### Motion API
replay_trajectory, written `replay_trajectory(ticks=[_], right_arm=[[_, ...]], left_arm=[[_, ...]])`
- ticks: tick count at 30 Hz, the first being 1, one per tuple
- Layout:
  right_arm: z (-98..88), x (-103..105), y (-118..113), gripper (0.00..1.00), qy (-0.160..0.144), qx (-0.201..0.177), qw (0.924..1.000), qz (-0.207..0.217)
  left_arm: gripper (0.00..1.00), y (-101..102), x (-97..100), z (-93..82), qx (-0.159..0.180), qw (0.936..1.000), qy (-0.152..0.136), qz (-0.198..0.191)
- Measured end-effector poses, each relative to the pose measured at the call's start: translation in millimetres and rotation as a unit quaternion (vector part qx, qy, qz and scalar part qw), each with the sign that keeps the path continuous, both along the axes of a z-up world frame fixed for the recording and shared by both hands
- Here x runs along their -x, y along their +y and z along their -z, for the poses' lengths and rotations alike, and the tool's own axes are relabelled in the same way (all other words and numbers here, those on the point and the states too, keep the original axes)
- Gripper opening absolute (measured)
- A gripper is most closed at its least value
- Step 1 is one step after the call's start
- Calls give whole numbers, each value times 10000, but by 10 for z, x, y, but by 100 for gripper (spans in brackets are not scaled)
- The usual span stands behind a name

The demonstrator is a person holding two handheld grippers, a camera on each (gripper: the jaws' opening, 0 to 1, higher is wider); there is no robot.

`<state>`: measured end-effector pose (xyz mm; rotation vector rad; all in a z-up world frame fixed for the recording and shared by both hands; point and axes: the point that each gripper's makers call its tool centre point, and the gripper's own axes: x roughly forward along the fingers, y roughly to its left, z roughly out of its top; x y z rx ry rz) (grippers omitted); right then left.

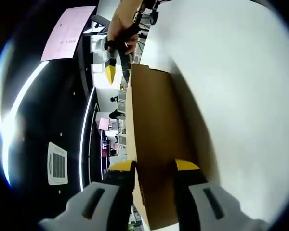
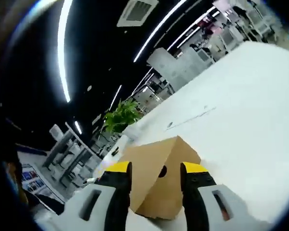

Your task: Operate the shoe box by opening the lid, removing the specified soft item, and placing it in the target area until the item is outside and the box remains undamaged.

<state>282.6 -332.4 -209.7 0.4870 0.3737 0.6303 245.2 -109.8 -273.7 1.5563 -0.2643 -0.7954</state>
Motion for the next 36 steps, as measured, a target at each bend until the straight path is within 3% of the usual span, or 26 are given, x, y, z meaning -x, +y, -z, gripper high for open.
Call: replay_trajectory(ticks=[2, 4, 7, 10, 13, 14, 15, 16, 18, 20, 23, 24, 28, 29, 31, 33, 34, 36], right_arm=[[-142, 59, -19, 44, -554, 686, 9961, 57], [-276, 137, 3, 44, -1097, 1357, 9847, 3], [-457, 259, 77, 44, -1617, 1736, 9714, 126], [-578, 402, 215, 45, -2021, 2088, 9568, -71], [-590, 473, 290, 50, -2368, 2820, 9296, -149], [-583, 483, 303, 50, -2420, 2940, 9245, -175], [-543, 522, 359, 51, -2528, 3255, 9107, -287], [-510, 578, 447, 53, -2542, 3211, 9112, -447], [-503, 689, 627, 61, -2448, 2668, 9301, -617], [-516, 762, 735, 62, -2633, 2615, 9259, -706], [-528, 803, 809, 61, -2910, 2971, 9070, -669], [-523, 809, 821, 60, -3014, 3179, 8964, -673], [-433, 801, 851, 58, -3541, 4585, 8129, -602], [-425, 803, 860, 58, -3593, 4686, 8048, -604], [-278, 794, 841, 58, -3413, 5181, 7822, -570], [-198, 738, 818, 59, -3361, 5775, 7424, -483], [-186, 729, 883, 61, -3522, 6060, 7110, -567], [-161, 738, 955, 61, -3602, 6195, 6943, -664]], left_arm=[[31, -1, -1, 0, 3, 10000, 6, 6], [31, -1, -1, 1, 1, 10000, 11, 6], [31, -1, -2, 3, 13, 10000, 25, 6], [31, -2, -2, 3, 40, 10000, 31, 1], [31, -4, -2, 1, 52, 10000, 45, 12], [31, -4, -2, 0, 57, 10000, 50, 14], [31, -2, -2, -3, 60, 10000, 53, 16], [31, -2, 1, -8, 76, 9999, 71, 18], [31, -2, 1, 2, 80, 10000, 59, 11], [31, 0, 2, 3, 90, 9999, 56, 15], [31, -5, 4, -1, 117, 9999, 80, 29], [31, -3, 4, -2, 122, 9999, 84, 24], [31, -7, 6, -1, 132, 9999, 79, 29], [31, -8, 5, -1, 135, 9999, 78, 27], [31, -3, 5, -3, 130, 9999, 79, 10], [31, 3, 3, -7, 125, 9999, 96, 27], [31, 4, 3, -9, 130, 9998, 107, 40], [31, 3, 6, -10, 118, 9999, 111, 60]])
